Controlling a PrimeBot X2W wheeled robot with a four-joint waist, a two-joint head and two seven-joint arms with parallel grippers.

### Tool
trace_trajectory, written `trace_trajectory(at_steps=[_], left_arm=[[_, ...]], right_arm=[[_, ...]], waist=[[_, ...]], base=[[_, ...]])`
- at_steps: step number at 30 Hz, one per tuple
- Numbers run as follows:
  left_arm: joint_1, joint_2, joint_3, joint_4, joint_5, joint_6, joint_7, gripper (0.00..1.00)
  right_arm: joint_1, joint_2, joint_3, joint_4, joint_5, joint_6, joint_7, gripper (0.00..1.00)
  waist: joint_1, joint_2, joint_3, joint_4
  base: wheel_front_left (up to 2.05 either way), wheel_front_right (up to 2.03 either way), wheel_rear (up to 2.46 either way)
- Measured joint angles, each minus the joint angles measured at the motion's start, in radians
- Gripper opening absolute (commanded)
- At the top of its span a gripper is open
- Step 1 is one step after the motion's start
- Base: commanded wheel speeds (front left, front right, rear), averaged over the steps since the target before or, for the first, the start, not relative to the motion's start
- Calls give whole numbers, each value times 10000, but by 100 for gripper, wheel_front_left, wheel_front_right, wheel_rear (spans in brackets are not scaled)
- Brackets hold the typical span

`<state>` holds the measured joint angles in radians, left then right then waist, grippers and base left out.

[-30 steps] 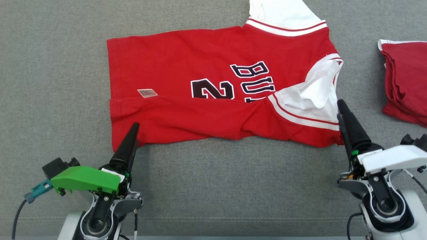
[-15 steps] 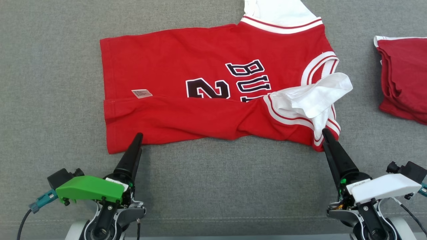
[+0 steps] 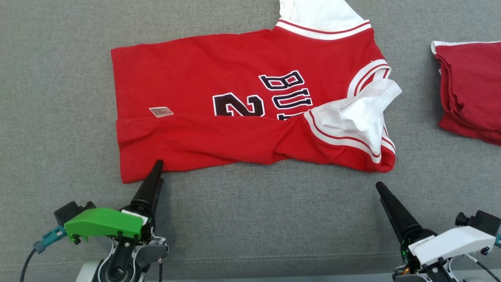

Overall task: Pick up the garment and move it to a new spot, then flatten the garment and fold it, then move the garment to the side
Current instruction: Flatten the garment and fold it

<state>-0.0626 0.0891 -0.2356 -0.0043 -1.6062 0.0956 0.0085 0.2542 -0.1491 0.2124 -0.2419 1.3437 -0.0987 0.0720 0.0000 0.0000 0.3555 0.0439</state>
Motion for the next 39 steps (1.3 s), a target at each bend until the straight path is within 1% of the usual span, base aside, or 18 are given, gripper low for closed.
trace_trajectory(at_steps=[3, 8, 16, 24, 33, 34, 35, 36, 37, 38, 39], left_arm=[[-105, -6, -123, 236, 0, 2, 84, 100], [-392, -36, -272, 493, 0, 2, 182, 100], [-613, -104, -330, 800, 0, 2, 226, 100], [-677, -130, -290, 974, -12, 2, 213, 100], [-877, -136, -305, 1133, -13, 0, 213, 100], [-895, -136, -311, 1149, -13, 0, 213, 100], [-917, -138, -314, 1158, -13, 0, 213, 100], [-946, -140, -324, 1174, -13, -2, 213, 100], [-983, -140, -337, 1191, -12, -2, 213, 100], [-1017, -142, -351, 1202, -12, -2, 213, 100], [-1026, -146, -359, 1210, -12, -12, 213, 100]], right_arm=[[-393, -69, -265, 284, -165, -2, -140, 100], [-864, -192, -349, 583, -318, -13, -142, 100], [-916, -297, 194, 1060, -694, -52, -8, 100], [-1108, -174, 527, 1197, -767, -31, 79, 100], [-1798, -100, 165, 1691, -1074, -46, -201, 100], [-1910, -100, 130, 1753, -1120, -48, -236, 98], [-2016, -100, 105, 1814, -1133, -58, -244, 98], [-2110, -100, 90, 1871, -1133, -84, -244, 82], [-2184, -102, 84, 1921, -1141, -88, -245, 71], [-2254, -100, 77, 1983, -1141, -88, -245, 50], [-2310, -100, 61, 2044, -1141, -90, -249, 42]], waist=[[0, 0, 38, 2], [0, 0, 35, 81], [0, 0, 31, 398], [-1, 0, 32, 432], [0, 0, 74, 390], [0, 0, 84, 391], [0, 0, 94, 392], [0, 0, 104, 396], [0, 0, 111, 404], [0, 0, 117, 413], [0, 0, 121, 424]], base=[[0, 0, 0], [0, 0, 0], [0, 0, 0], [0, 0, 0], [0, 0, 0], [0, 0, 0], [0, 0, 0], [0, 0, 0], [0, 0, 0], [0, 0, 0], [0, 0, 0]])
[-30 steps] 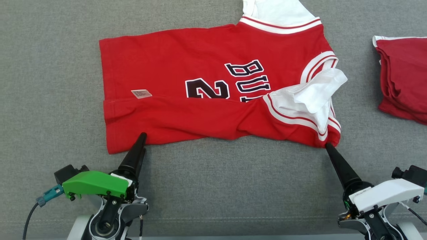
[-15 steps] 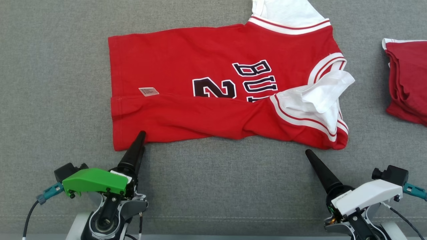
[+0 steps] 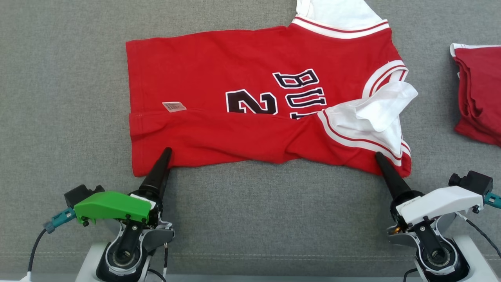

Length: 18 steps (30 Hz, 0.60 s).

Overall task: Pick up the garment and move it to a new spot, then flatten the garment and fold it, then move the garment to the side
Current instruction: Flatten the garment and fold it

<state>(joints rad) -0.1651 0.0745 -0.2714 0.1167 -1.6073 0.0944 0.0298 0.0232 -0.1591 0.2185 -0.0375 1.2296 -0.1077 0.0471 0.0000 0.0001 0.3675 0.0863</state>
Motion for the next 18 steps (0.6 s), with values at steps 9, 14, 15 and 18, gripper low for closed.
trace_trajectory(at_steps=[9, 14, 15, 18], left_arm=[[-15, -59, 2, 92, -2, -150, 0, 100], [-15, -61, 31, 119, -19, -165, -17, 100], [-15, -61, 17, 125, -19, -167, -15, 100], [-22, -61, -31, 167, -21, -228, -15, 100]], right_arm=[[-197, -10, -359, 360, -58, -8, -188, 0], [-398, -40, -468, 493, -33, -8, -201, 0], [-422, -40, -472, 508, -4, -8, -201, 0], [-455, -36, -470, 570, 19, -8, -201, 0]], waist=[[0, -1, -18, 58], [0, 0, -9, -13], [0, 0, -9, -21], [0, 0, -11, -42]], base=[[0, 0, 0], [0, 0, 0], [0, 0, 0], [0, 0, 0]])
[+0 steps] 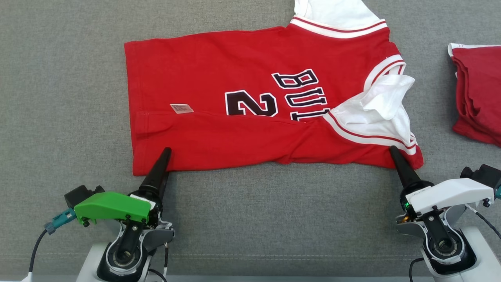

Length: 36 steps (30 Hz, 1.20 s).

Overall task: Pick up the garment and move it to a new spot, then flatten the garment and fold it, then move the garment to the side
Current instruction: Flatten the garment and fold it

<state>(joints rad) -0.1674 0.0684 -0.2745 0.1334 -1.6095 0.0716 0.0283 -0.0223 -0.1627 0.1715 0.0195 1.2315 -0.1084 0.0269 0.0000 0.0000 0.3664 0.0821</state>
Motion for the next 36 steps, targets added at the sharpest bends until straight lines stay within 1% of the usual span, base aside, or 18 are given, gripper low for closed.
trace_trajectory(at_steps=[3, 4, 5, 6, 7, 9, 17, 23, 28, 33, 36], left_arm=[[-21, 0, -52, 42, -4, -12, 2, 100], [-22, 0, -69, 52, -19, -21, 2, 89], [-23, 0, -86, 71, -36, -56, 2, 74], [-23, -2, -105, 113, -44, -98, 4, 46], [-22, -2, -128, 150, -58, -98, 6, 34], [-20, -12, -194, 236, -61, -111, 19, 0], [96, -153, -184, 393, -127, -422, -56, 0], [524, -217, 50, 462, -502, -725, -391, 0], [873, -263, 27, 497, -531, -817, -516, 0], [966, -288, 27, 487, -585, -907, -658, 2], [1041, -288, 31, 468, -585, -993, -815, 8]], right_arm=[[-44, 0, 12, 86, 0, 10, 2, 0], [-72, -2, 19, 125, 0, 12, 2, 0], [-95, -4, 25, 159, 0, 13, 2, 0], [-104, -4, 31, 186, 0, 19, 4, 0], [-104, -4, 38, 211, 0, 25, 4, 0], [-104, -13, 46, 278, 2, 52, 6, 0], [-97, -176, -88, 431, 19, 71, 15, 0], [-51, -259, -125, 552, 94, 109, 17, 0], [234, -267, -267, 552, 209, 111, 17, 0], [675, -188, -303, 422, 454, 111, 17, 0], [1098, -52, -265, 238, 566, 115, 17, 0]], waist=[[0, 0, -14, -13], [0, 0, -21, -15], [0, 0, -28, -15], [0, 0, -38, -14], [0, 0, -48, -12], [0, 0, -74, -3], [0, 0, -213, 185], [0, 0, -356, 380], [0, 0, -466, 567], [0, 0, -503, 690], [0, 0, -478, 708]], base=[[0, 0, 0], [0, 0, 0], [0, 0, 0], [0, 0, 0], [0, 0, 0], [0, 0, 0], [0, 0, 0], [0, 0, 0], [0, 0, 0], [0, 0, 0], [0, 0, 0]])
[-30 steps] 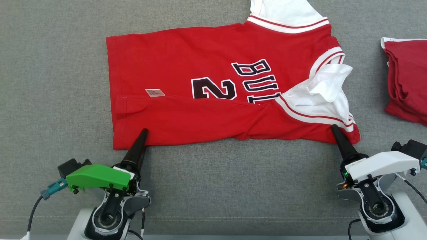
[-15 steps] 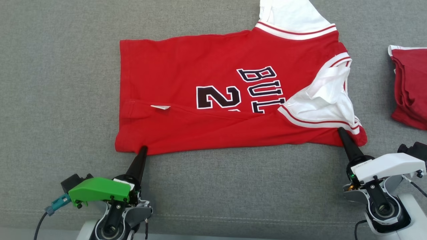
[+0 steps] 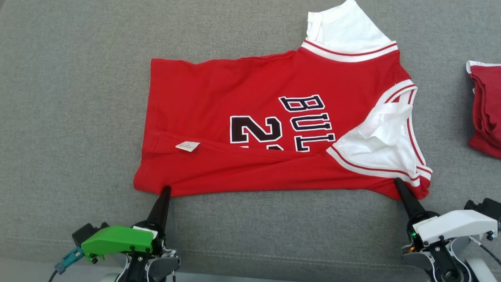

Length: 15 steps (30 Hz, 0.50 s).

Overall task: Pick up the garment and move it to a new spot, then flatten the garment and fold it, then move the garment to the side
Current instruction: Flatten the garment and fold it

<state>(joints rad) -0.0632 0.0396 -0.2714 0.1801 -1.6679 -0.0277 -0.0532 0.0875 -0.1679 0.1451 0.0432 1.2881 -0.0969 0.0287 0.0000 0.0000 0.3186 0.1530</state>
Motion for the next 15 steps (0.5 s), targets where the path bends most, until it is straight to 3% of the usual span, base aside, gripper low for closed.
trace_trajectory(at_steps=[4, 7, 13, 14, 15], left_arm=[[141, 29, 71, -6, -12, -102, -201, 29], [147, 36, 90, -40, -8, -176, -307, 38], [145, 40, 67, -121, 107, -263, -391, 40], [145, 42, 31, -119, 109, -263, -418, 44], [141, 42, -12, -119, 119, -263, -418, 48]], right_arm=[[627, 180, 153, -384, 69, 88, -4, 0], [823, 257, 240, -566, 69, 163, -15, 0], [873, 290, 347, -683, 50, 165, -15, 0], [878, 290, 341, -700, 48, 165, -19, 5], [900, 282, 334, -734, 38, 165, -31, 24]], waist=[[0, 0, 83, -100], [0, 0, 132, -216], [0, 0, 189, -459], [0, 0, 191, -501], [0, 0, 192, -531]], base=[[0, 0, 0], [0, 0, 0], [0, 0, 0], [0, 0, 0], [0, 0, 0]])
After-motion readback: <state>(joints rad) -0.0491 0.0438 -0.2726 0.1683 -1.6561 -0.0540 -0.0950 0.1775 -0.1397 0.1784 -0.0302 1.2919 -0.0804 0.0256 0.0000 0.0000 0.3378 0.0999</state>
